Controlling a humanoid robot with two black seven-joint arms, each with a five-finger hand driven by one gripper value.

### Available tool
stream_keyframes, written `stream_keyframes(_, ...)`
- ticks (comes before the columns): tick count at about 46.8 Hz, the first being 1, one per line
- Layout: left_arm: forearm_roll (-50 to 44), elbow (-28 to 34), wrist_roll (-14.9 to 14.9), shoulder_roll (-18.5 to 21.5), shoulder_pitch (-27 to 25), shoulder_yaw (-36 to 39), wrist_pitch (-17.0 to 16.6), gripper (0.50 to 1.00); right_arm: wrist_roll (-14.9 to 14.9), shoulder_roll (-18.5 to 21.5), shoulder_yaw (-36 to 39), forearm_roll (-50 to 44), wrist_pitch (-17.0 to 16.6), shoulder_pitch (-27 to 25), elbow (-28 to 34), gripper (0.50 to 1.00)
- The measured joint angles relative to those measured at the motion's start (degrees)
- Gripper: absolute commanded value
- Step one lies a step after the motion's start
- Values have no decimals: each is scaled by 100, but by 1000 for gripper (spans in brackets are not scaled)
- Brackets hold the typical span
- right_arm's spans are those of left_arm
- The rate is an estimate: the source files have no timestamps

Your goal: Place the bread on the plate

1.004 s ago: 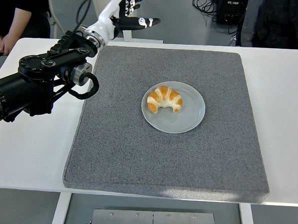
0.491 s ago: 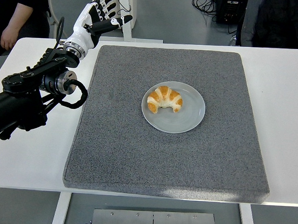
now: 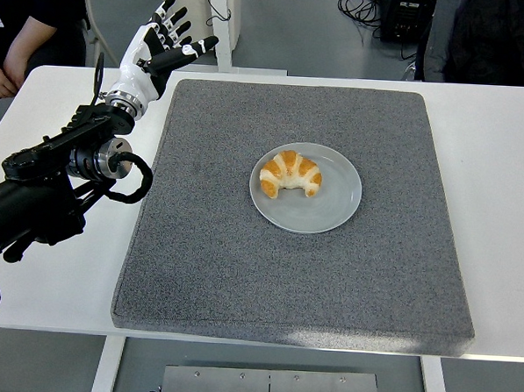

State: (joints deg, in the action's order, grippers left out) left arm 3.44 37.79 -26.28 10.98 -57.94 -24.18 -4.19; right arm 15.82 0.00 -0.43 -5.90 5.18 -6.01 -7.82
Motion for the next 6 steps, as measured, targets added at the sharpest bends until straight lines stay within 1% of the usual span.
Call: stream_keyframes(6,5,0,-4,0,2,1,-2,977,0,0,3,0,0,-2,0,1000)
